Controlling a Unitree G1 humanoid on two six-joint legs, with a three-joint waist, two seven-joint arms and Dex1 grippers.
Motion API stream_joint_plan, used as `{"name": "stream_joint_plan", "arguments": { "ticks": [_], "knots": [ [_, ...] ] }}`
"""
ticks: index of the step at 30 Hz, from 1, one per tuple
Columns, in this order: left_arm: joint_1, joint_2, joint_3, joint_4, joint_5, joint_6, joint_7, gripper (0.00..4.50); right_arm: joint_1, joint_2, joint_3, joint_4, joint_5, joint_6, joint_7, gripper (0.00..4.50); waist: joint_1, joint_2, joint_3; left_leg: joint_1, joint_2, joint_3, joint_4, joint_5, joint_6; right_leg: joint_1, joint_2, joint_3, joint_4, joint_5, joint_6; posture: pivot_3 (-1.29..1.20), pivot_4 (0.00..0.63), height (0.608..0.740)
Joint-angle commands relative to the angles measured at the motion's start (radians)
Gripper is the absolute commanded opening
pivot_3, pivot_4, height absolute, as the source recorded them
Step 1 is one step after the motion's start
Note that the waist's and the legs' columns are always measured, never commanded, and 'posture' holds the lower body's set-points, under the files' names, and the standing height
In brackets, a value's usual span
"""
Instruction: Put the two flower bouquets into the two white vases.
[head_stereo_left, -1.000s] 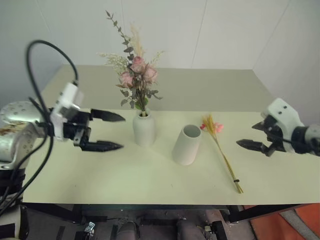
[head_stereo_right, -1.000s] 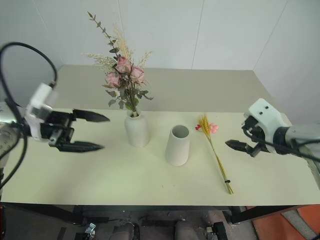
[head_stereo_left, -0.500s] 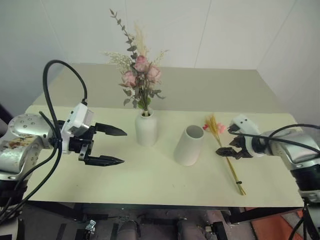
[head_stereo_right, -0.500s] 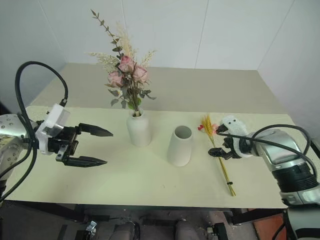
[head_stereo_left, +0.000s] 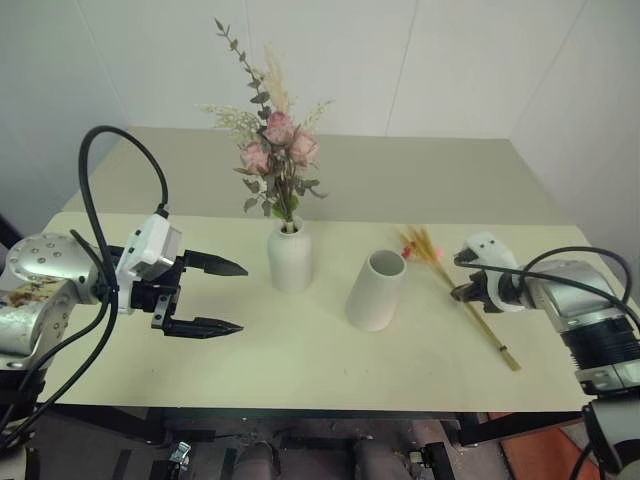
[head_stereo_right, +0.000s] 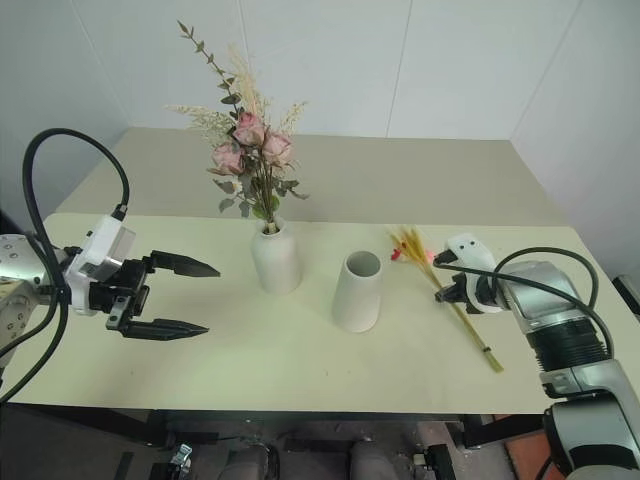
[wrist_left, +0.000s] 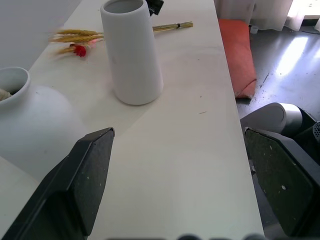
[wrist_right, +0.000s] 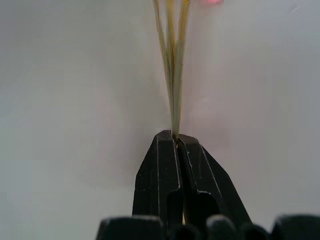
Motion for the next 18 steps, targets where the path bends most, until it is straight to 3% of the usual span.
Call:
{"name": "stream_joint_plan", "arguments": {
  "ticks": [1, 3, 6, 8, 10, 12, 18],
  "knots": [
    [0.0, 0.012, 0.038, -0.003, -0.007, -0.017, 0.013, 4.5, 0.03, 0.069, -0.192, -0.041, -0.096, -0.436, -0.288, 0.02, 0.001, 0.0, 0.0, 0.0, 0.0, 0.0, 0.0, 0.0, 0.0, 0.0, 0.0, 0.0, 0.0, 0.0, 0.0, 0.0, 0.15, 0.74],
    [-0.003, 0.003, 0.031, 0.007, -0.001, -0.017, 0.029, 4.5, 0.046, 0.123, -0.249, -0.012, -0.152, -0.71, -0.439, 0.02, 0.001, 0.0, 0.0, -0.001, 0.0, 0.0, -0.001, 0.0, 0.0, 0.0, 0.0, 0.0, 0.0, 0.0, 0.001, 0.0, 0.15, 0.74],
    [-0.003, -0.012, 0.021, 0.01, -0.003, -0.016, 0.047, 4.5, 0.056, 0.191, -0.354, -0.042, -0.059, -0.848, -0.425, 0.02, 0.001, 0.001, 0.0, -0.002, 0.0, -0.001, -0.001, 0.0, 0.0, -0.001, 0.0, 0.0, -0.001, 0.0, 0.001, 0.0, 0.15, 0.74],
    [-0.004, -0.021, 0.013, 0.009, -0.003, -0.015, 0.057, 4.5, 0.095, 0.242, -0.461, -0.165, 0.223, -0.817, -0.227, 0.02, 0.004, 0.0, 0.0, -0.002, 0.0, -0.001, 0.0, 0.0, 0.0, 0.0, 0.0, 0.0, -0.001, 0.001, -0.001, 0.0, 0.15, 0.74],
    [-0.011, -0.023, -0.003, 0.014, 0.006, -0.015, 0.055, 4.5, 0.127, 0.288, -0.522, -0.28, 0.392, -0.826, -0.143, 0.02, 0.003, 0.001, 0.0, -0.002, 0.0, -0.002, 0.0, 0.0, 0.0, 0.002, 0.0, -0.001, -0.001, 0.003, -0.004, 0.0, 0.15, 0.74],
    [-0.019, -0.026, -0.013, 0.02, 0.012, -0.017, 0.055, 4.5, 0.156, 0.285, -0.534, -0.36, 0.479, -0.759, -0.112, 0.02, 0.002, 0.002, 0.001, -0.001, 0.0, -0.002, 0.0, 0.0, 0.0, 0.002, 0.0, -0.001, 0.0, 0.003, -0.004, 0.0, 0.15, 0.74],
    [-0.035, -0.028, -0.027, 0.051, 0.029, -0.03, 0.046, 4.5, 0.21, 0.287, -0.462, -0.542, 0.533, -0.677, -0.113, 0.02, -0.003, 0.002, 0.001, 0.003, 0.001, -0.002, 0.0, 0.0, 0.0, 0.003, 0.001, -0.001, 0.002, -0.001, -0.001, 0.0, 0.15, 0.74]
  ]
}}
